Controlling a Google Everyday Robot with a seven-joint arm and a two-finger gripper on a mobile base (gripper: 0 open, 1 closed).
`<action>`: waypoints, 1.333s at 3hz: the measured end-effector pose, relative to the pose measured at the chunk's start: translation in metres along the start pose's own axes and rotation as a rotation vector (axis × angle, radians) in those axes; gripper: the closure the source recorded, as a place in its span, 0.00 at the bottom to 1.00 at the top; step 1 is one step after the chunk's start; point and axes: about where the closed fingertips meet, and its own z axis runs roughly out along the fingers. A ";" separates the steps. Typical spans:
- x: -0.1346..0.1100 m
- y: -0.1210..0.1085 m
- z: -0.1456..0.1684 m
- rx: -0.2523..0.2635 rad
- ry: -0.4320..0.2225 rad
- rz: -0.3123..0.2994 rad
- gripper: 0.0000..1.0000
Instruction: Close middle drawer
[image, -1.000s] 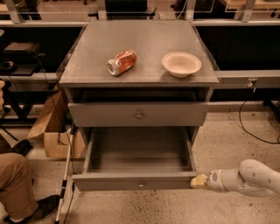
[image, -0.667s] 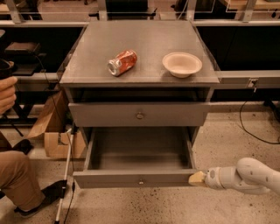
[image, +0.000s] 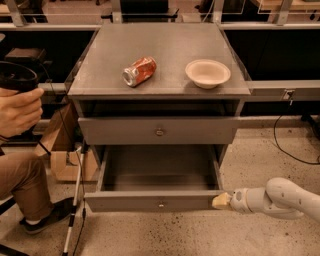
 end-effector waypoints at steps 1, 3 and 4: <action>-0.014 0.004 0.010 -0.007 -0.020 0.005 1.00; -0.029 0.007 0.018 -0.009 -0.045 0.008 1.00; -0.038 0.007 0.022 -0.007 -0.056 0.010 1.00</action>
Offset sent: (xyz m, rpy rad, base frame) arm 0.1610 0.0249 -0.0174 0.0253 -0.1187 -0.1484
